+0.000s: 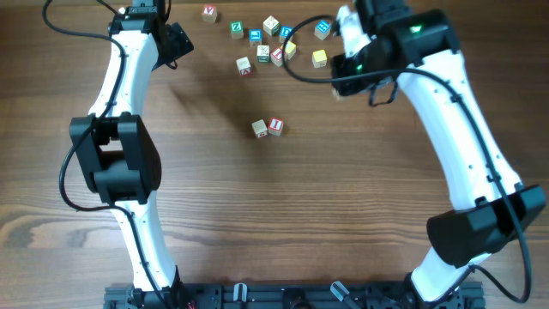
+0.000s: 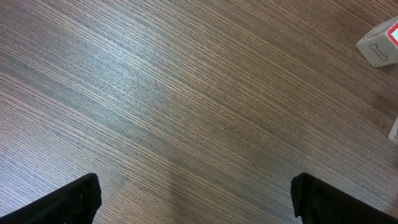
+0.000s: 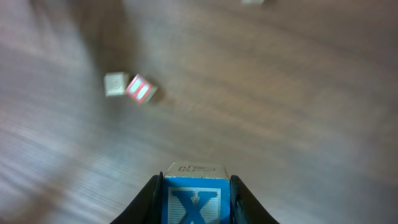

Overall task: Form a circle
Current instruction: 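Reach the right gripper to the blue 'X' block in the cluster, then close the right gripper on the blue 'X' block and lift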

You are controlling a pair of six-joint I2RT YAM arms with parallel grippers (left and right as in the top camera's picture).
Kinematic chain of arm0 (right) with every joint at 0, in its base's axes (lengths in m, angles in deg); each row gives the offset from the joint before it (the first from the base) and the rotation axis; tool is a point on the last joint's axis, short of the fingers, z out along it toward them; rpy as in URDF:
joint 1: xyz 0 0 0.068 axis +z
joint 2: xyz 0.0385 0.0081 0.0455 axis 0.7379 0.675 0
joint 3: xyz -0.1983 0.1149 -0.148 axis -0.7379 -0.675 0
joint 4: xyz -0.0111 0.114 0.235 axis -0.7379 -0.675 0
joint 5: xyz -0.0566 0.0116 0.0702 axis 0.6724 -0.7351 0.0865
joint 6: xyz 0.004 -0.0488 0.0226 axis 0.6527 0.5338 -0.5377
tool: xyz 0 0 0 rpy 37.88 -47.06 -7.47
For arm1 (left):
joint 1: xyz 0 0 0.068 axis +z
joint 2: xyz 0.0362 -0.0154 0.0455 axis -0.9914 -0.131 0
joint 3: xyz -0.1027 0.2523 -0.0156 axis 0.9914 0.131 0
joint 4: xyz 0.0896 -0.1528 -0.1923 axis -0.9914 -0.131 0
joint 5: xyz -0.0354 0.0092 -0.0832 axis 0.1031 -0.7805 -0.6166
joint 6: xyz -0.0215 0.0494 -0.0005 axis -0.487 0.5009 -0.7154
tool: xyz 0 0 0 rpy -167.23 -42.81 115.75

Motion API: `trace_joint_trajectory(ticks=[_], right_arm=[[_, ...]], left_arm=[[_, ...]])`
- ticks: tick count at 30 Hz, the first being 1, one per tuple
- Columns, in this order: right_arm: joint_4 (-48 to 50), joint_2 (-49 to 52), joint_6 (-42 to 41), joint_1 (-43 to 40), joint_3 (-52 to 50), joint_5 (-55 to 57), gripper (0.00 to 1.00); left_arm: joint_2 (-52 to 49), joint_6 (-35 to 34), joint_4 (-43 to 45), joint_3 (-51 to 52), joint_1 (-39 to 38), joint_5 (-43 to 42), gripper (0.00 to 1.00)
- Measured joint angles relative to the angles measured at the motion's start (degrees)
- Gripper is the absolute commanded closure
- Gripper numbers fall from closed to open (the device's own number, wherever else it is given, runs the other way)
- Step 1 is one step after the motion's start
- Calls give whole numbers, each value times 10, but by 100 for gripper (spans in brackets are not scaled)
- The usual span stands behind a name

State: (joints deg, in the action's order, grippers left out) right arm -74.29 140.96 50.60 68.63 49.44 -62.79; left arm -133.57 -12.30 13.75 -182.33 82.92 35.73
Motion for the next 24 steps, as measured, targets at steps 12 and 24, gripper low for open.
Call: trace_joint_trajectory(ticks=[12,24], right_arm=[[240,3,-112,163,-287,-8,86],[468,5,-102,167,-445,26,86]], left_arm=[[0,0,-1,0,0,0,0],[0,0,-1,0,0,0,0]])
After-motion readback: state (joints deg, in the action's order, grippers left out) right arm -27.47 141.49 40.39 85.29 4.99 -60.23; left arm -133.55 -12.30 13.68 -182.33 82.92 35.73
